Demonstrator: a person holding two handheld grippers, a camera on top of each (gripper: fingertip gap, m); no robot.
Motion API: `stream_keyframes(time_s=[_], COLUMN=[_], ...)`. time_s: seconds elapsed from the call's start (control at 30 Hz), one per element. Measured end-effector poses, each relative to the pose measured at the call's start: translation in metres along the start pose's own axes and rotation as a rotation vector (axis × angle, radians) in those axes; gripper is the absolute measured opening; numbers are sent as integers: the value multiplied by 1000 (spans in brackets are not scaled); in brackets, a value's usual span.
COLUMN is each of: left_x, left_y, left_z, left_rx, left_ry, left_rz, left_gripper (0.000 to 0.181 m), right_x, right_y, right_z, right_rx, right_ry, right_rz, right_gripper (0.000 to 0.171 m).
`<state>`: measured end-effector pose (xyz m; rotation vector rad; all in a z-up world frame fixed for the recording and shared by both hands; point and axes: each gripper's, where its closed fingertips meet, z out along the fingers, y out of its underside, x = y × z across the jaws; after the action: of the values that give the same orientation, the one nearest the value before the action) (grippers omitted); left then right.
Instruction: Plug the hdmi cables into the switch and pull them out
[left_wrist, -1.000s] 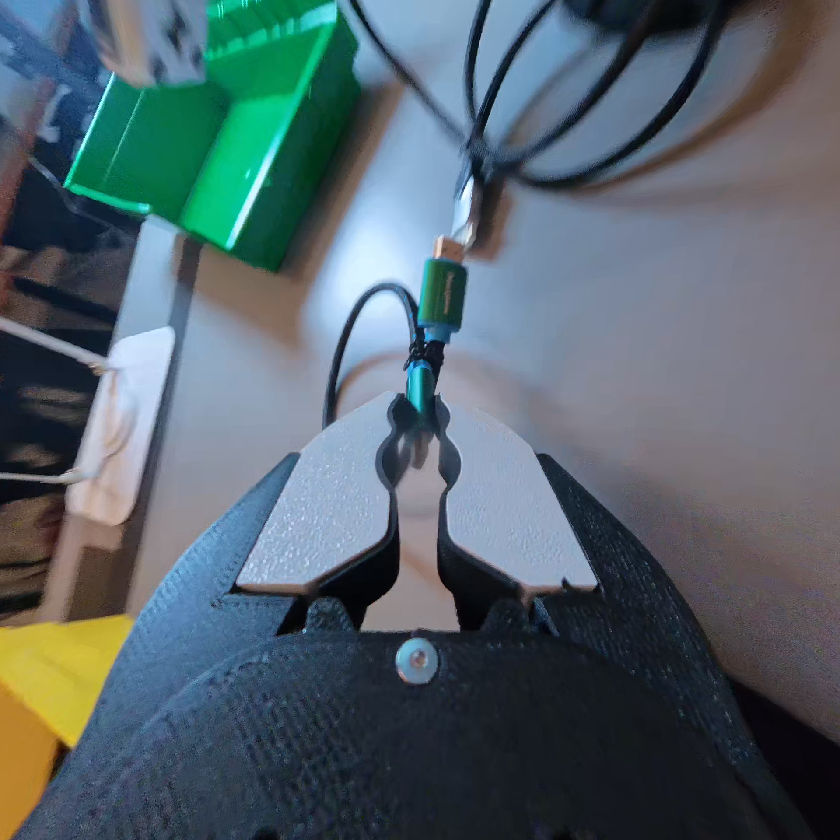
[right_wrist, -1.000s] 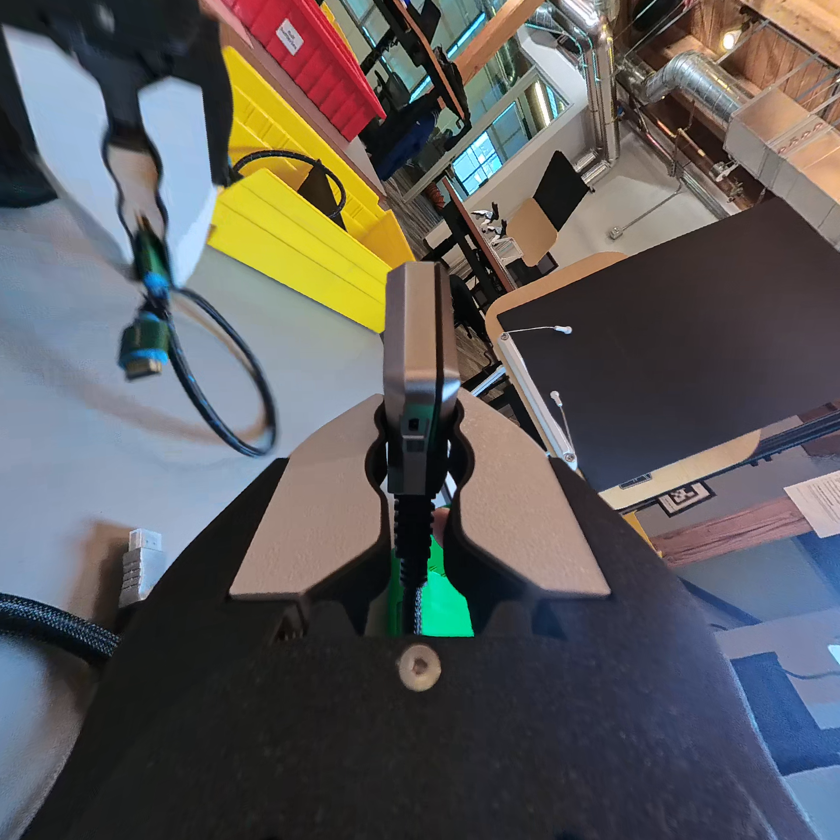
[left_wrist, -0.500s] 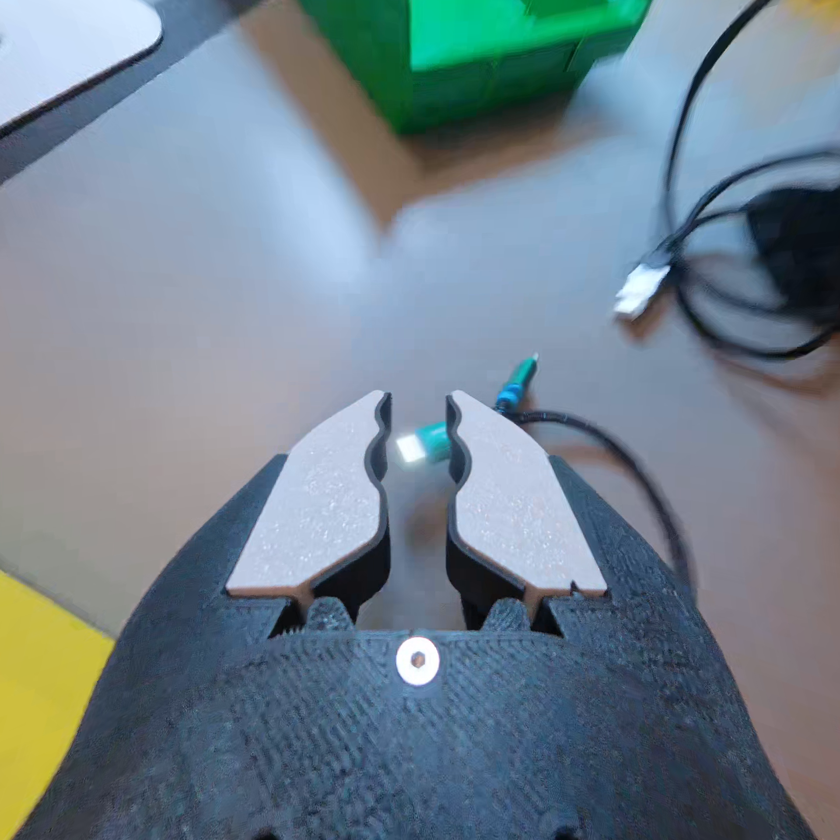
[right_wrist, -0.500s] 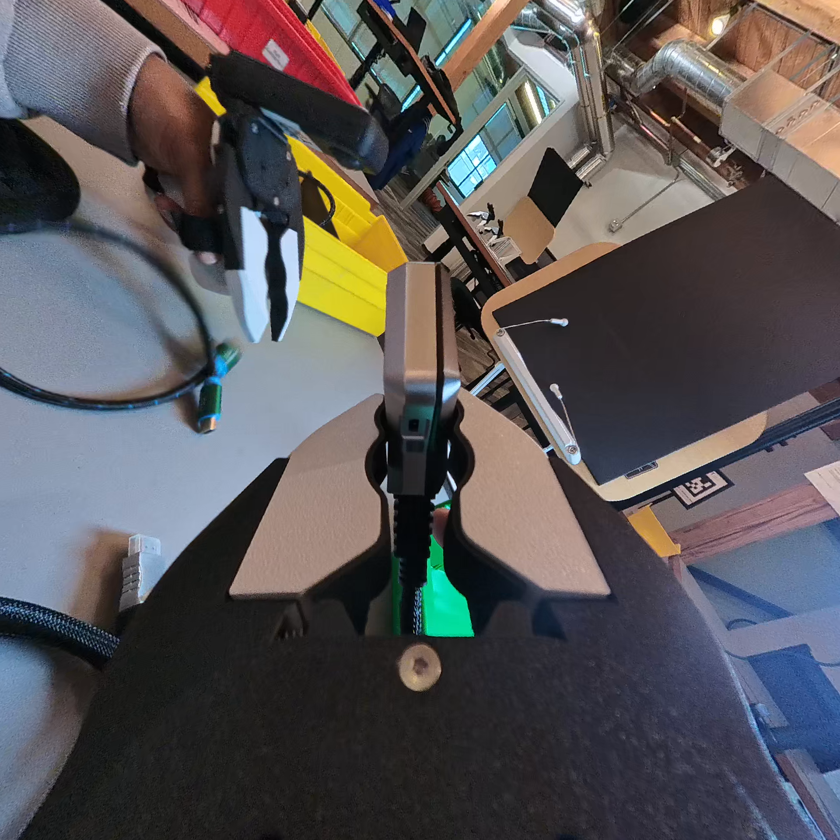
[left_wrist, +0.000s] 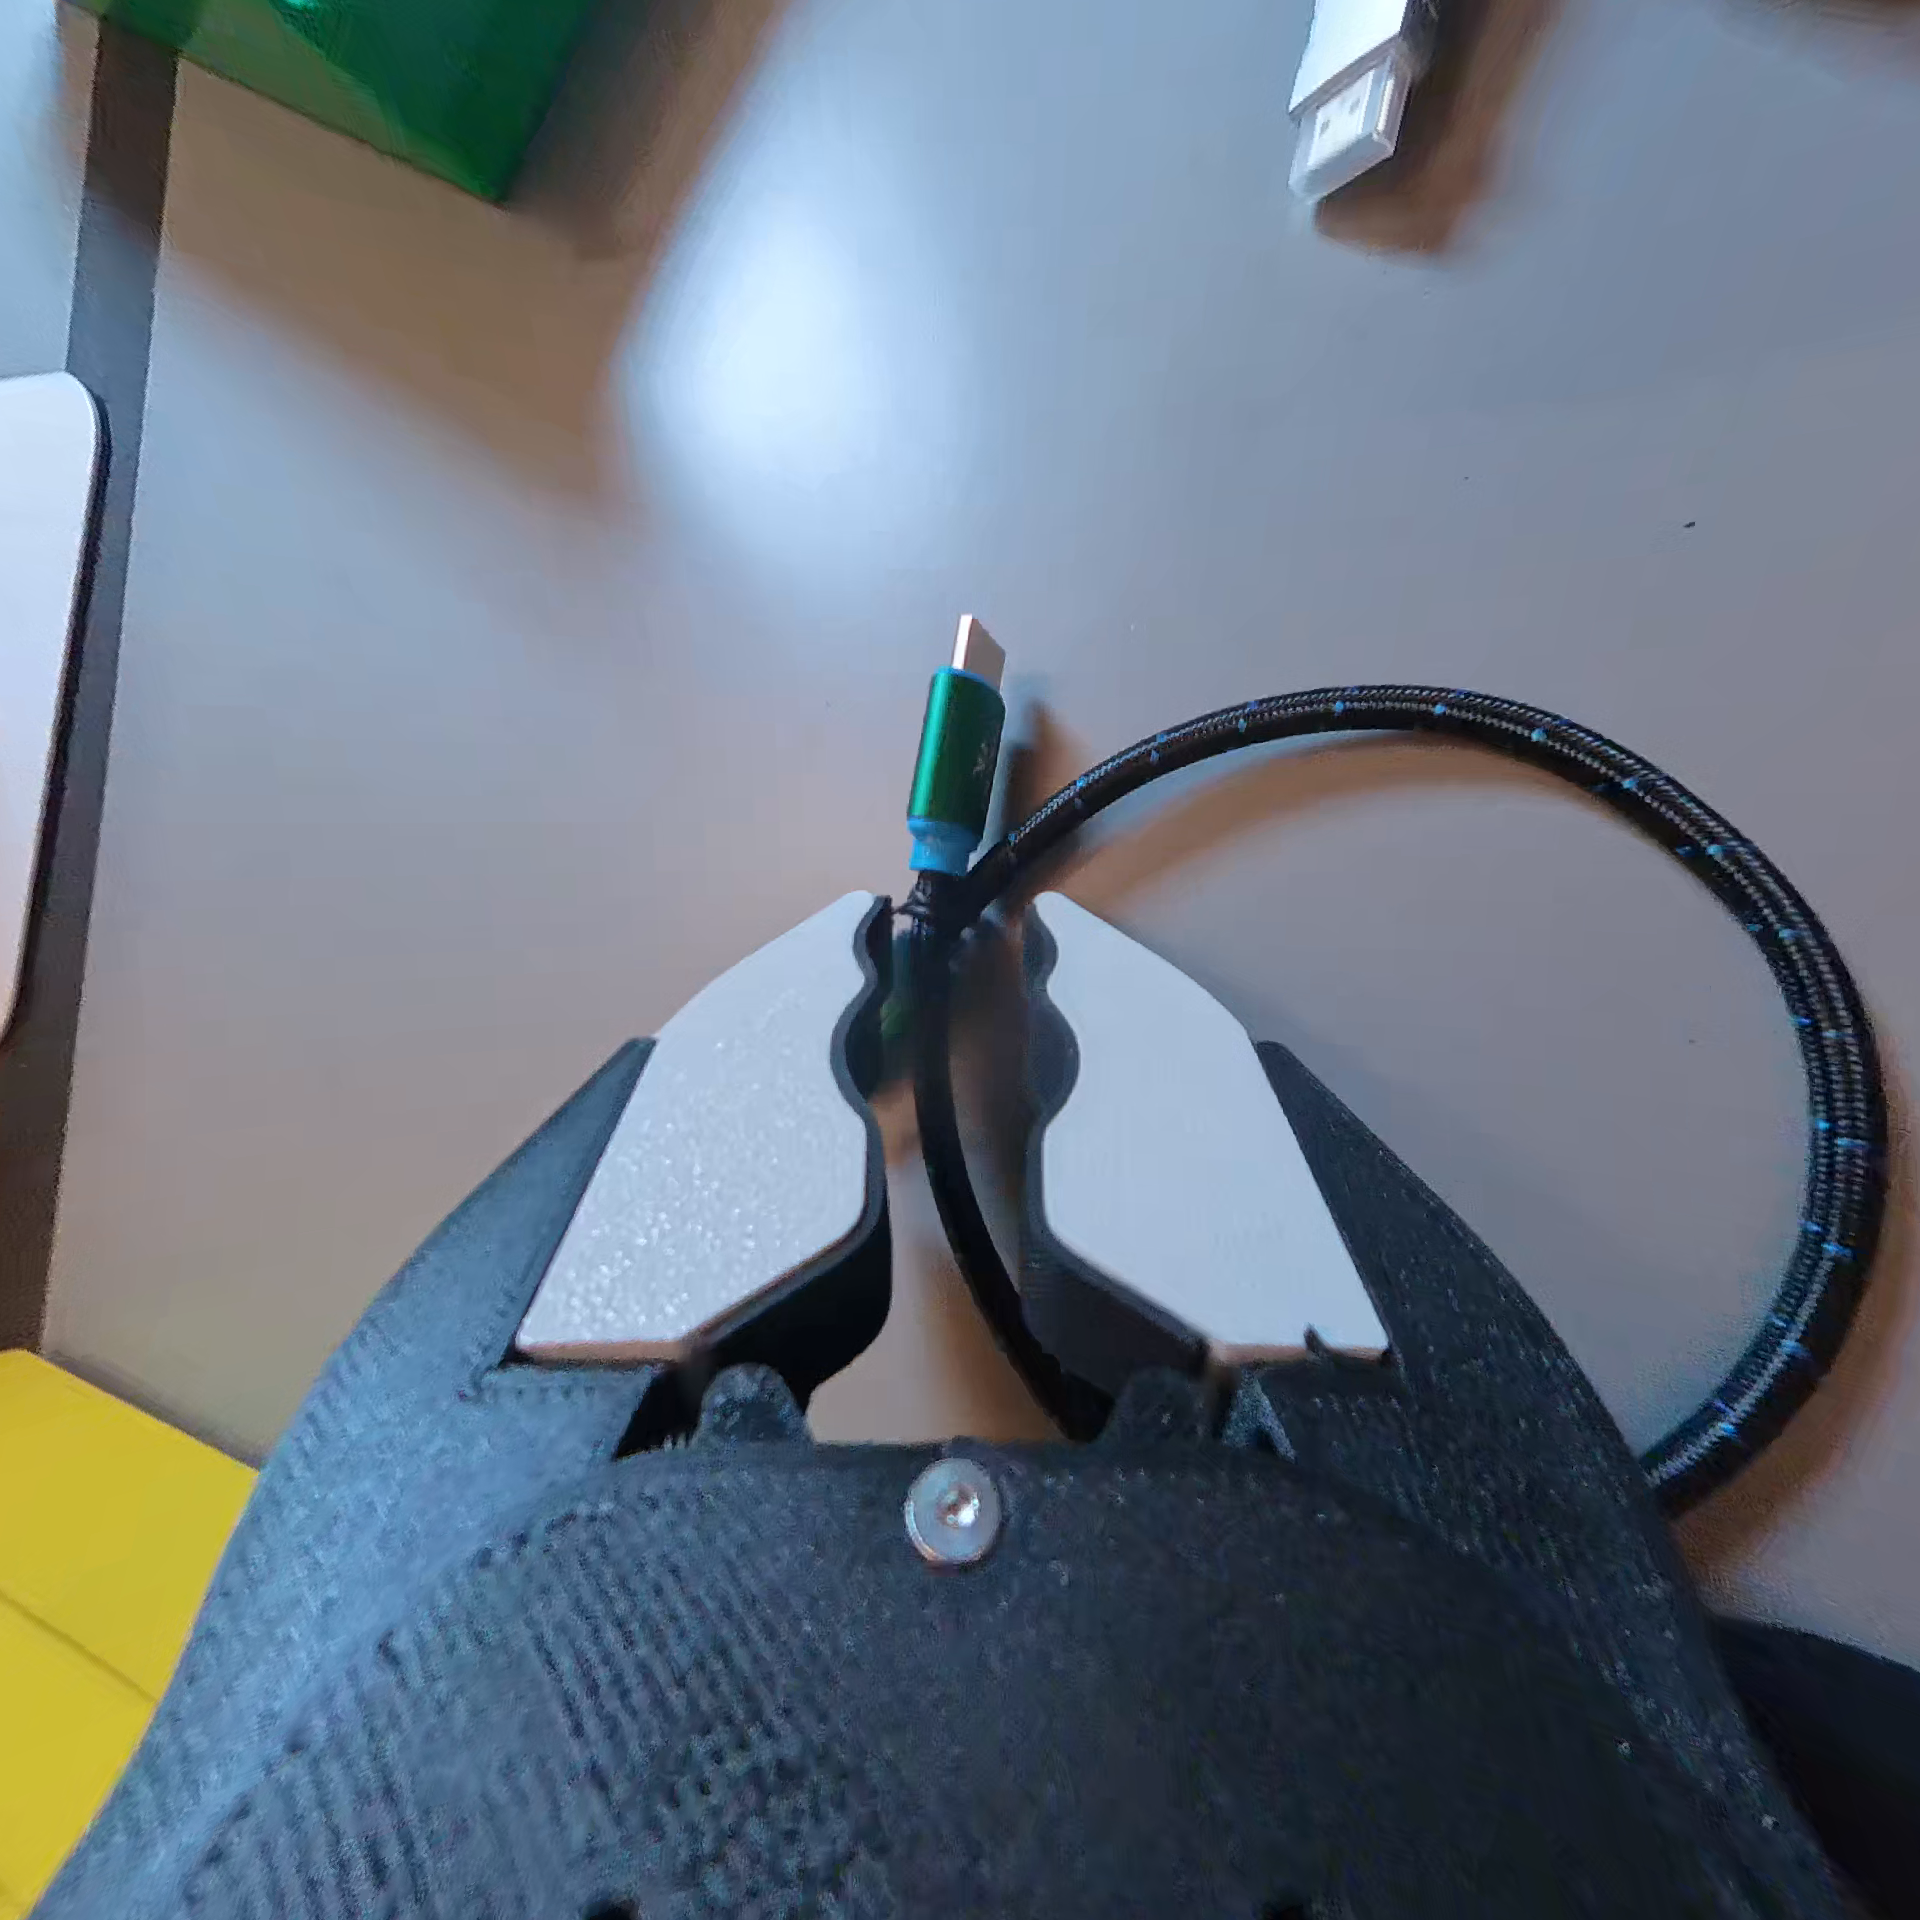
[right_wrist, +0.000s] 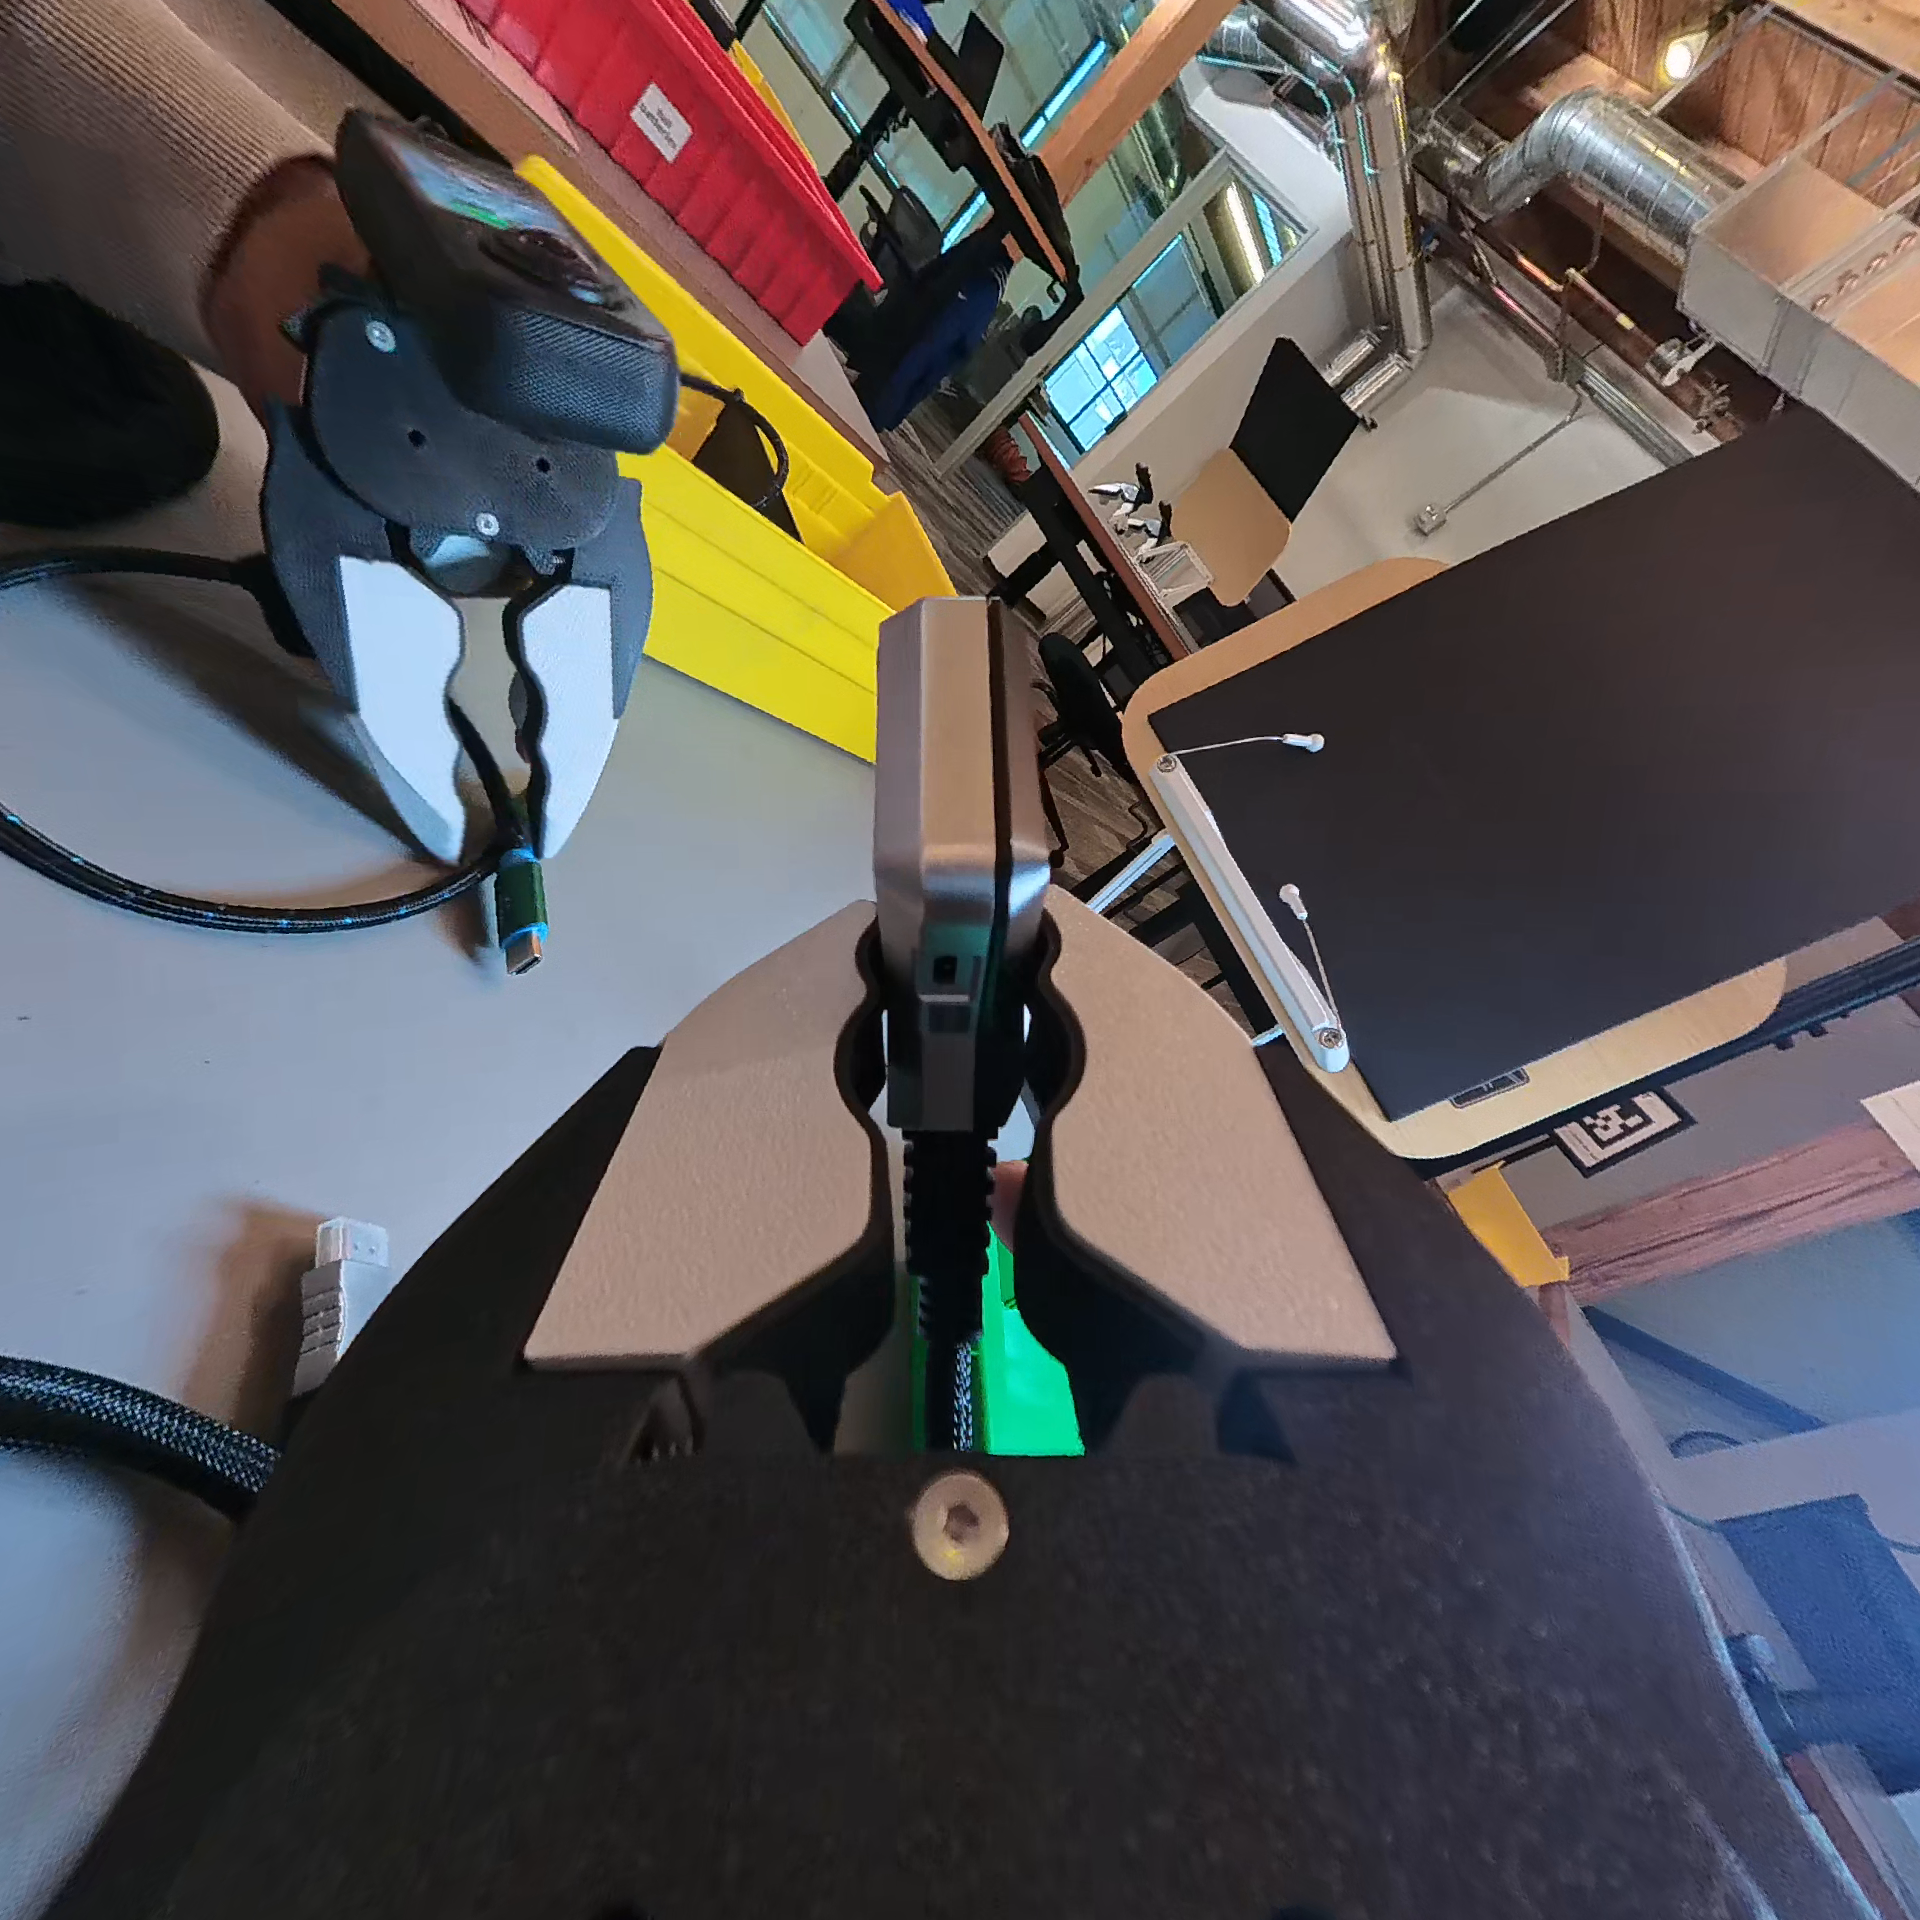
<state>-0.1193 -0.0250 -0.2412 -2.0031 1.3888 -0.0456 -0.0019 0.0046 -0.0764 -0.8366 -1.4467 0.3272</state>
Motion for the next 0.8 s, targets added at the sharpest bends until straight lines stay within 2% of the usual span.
stream_keyframes(time_s=[0.17,0.3,0.4,0.5,0.6,0.8], left_x=[-2,1,10,29,39,40], left_y=[0,0,-13,-33,-39,-27], left_z=[2,-2,-13,-30,-36,-12], left_rx=[-7,3,111,247,274,144], left_ry=[-58,-34,93,321,422,241], left_rz=[46,-15,-179,-365,-425,-249], left_gripper=[15,14,13,13,12,10], right_x=[-1,-4,-5,-5,-7,-9], right_y=[4,5,4,4,6,6], right_z=[1,2,2,3,4,4], right_rx=[-6,-13,-13,-13,-19,-22], right_ry=[-7,-15,-17,-20,-27,-33], right_rz=[10,3,-1,3,4,0], right_gripper=[23,23,23,23,23,23])
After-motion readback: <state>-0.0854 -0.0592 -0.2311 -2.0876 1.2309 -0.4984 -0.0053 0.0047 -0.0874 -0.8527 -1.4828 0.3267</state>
